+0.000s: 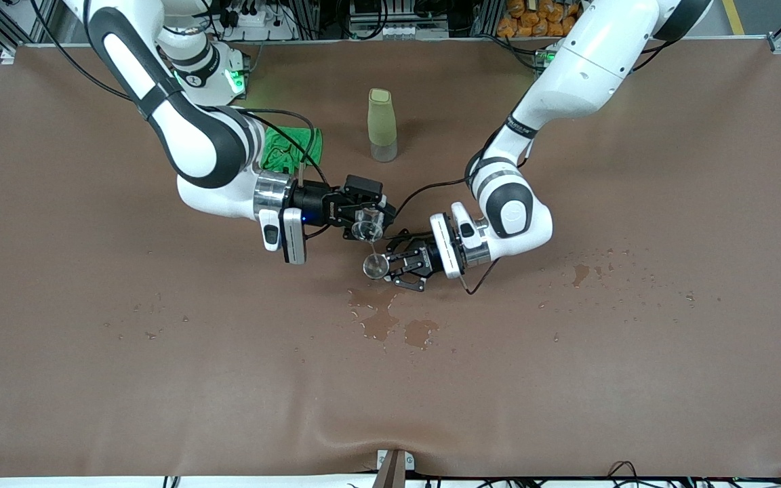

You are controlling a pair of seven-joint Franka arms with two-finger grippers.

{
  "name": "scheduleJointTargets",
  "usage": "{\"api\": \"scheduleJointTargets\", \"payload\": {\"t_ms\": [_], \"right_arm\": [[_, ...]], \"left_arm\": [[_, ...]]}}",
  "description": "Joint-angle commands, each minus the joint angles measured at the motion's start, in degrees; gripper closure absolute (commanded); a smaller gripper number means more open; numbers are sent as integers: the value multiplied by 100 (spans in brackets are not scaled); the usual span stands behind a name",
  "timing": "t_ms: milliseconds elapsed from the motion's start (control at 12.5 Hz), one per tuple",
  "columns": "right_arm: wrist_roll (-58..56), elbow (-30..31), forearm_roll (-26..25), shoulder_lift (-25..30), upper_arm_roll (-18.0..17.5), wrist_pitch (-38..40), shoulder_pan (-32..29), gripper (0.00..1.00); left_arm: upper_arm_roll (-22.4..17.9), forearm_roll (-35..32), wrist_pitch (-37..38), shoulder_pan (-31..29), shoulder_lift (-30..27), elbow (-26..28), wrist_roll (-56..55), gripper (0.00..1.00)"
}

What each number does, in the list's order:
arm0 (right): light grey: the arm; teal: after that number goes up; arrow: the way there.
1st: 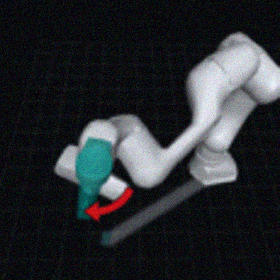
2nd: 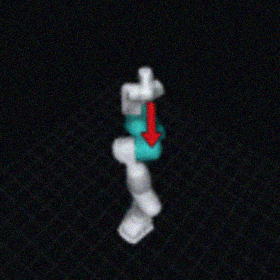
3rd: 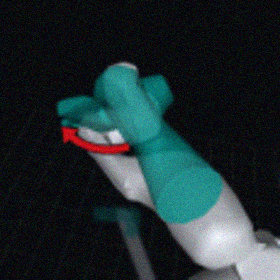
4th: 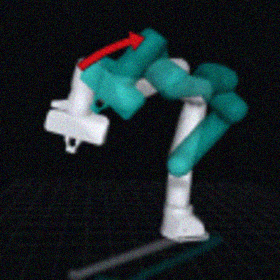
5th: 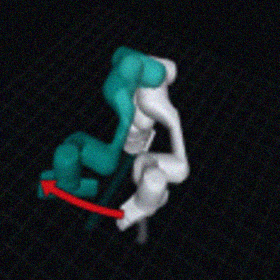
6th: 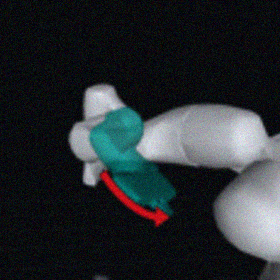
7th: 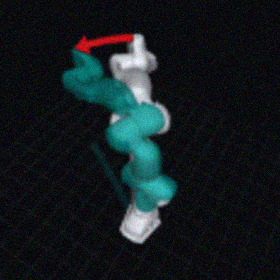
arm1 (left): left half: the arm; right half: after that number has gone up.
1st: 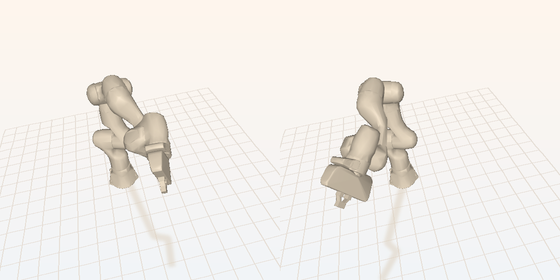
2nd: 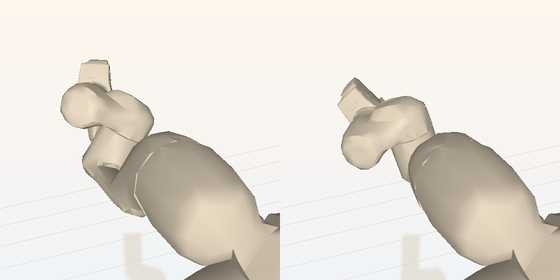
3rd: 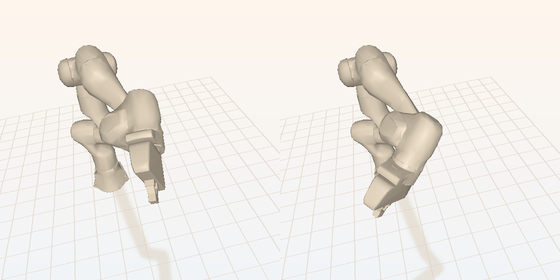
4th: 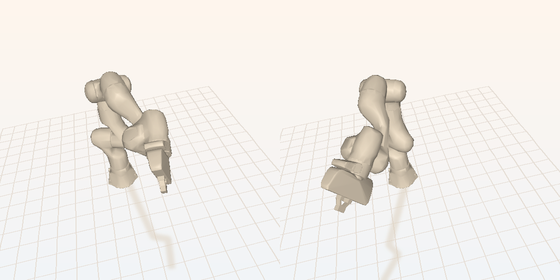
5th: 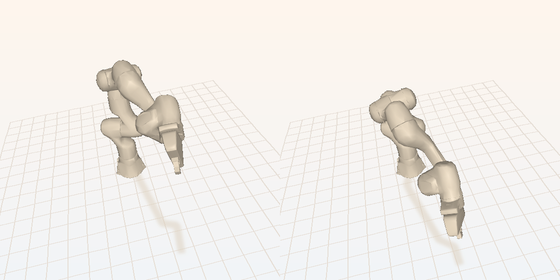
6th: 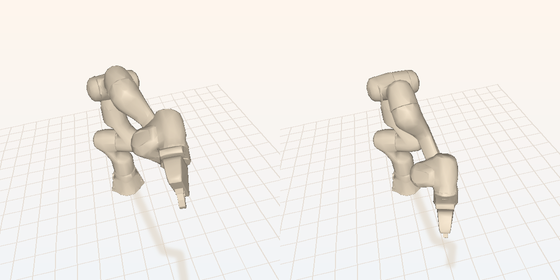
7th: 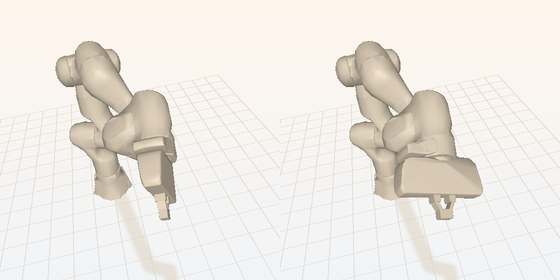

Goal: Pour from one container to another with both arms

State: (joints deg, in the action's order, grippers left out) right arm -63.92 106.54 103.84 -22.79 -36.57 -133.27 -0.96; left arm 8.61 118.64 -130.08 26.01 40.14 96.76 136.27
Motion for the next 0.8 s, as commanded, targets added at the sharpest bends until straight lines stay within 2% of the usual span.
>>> {"api": "scheduleJointTargets", "payload": {"t_ms": [0, 718], "right_arm": [[247, 69, 137, 126, -34, 37, -97, 100], [731, 43, 146, 117, -34, 81, -97, 100]], "left_arm": [[9, -95, -61, 27, 38, -87, 30, 100], [9, 63, -70, 27, 56, -96, 487, 100]]}}
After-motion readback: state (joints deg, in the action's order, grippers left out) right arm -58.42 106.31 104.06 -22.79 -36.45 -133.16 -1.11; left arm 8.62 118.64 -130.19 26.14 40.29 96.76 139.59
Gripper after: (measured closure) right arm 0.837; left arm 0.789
